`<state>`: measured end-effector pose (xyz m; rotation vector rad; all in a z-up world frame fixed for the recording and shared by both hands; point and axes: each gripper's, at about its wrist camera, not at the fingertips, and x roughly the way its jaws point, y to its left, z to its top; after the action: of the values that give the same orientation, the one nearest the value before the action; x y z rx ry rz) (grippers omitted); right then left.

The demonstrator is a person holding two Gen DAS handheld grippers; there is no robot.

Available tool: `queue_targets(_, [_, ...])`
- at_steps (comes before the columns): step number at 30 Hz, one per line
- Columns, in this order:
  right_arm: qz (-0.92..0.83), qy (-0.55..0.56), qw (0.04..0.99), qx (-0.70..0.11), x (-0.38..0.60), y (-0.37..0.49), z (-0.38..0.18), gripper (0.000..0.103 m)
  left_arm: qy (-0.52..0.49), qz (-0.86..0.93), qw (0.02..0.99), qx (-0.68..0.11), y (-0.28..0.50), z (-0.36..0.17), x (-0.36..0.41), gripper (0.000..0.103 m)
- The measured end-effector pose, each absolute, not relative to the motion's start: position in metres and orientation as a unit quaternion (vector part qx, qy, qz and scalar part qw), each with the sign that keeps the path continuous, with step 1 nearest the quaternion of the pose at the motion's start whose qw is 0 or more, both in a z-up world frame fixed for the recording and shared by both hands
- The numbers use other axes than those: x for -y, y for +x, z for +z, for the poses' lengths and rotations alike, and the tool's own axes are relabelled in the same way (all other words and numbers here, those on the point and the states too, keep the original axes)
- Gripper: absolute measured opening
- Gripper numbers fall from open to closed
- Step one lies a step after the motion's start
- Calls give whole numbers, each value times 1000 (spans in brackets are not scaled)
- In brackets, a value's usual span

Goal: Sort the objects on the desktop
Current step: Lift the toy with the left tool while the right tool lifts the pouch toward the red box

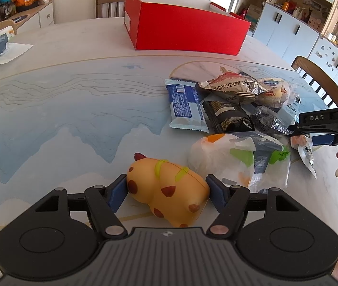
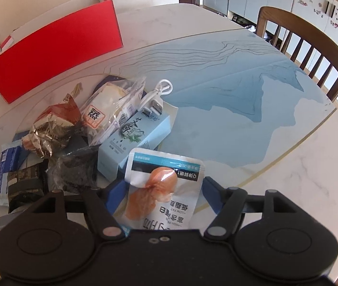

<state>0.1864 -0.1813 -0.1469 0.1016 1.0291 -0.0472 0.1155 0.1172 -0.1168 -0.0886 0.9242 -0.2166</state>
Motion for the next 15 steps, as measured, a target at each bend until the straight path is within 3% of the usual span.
queue_targets(15, [-6, 41, 879, -475, 182, 177, -140, 62, -46, -108, 890, -441, 117, -116, -119, 69])
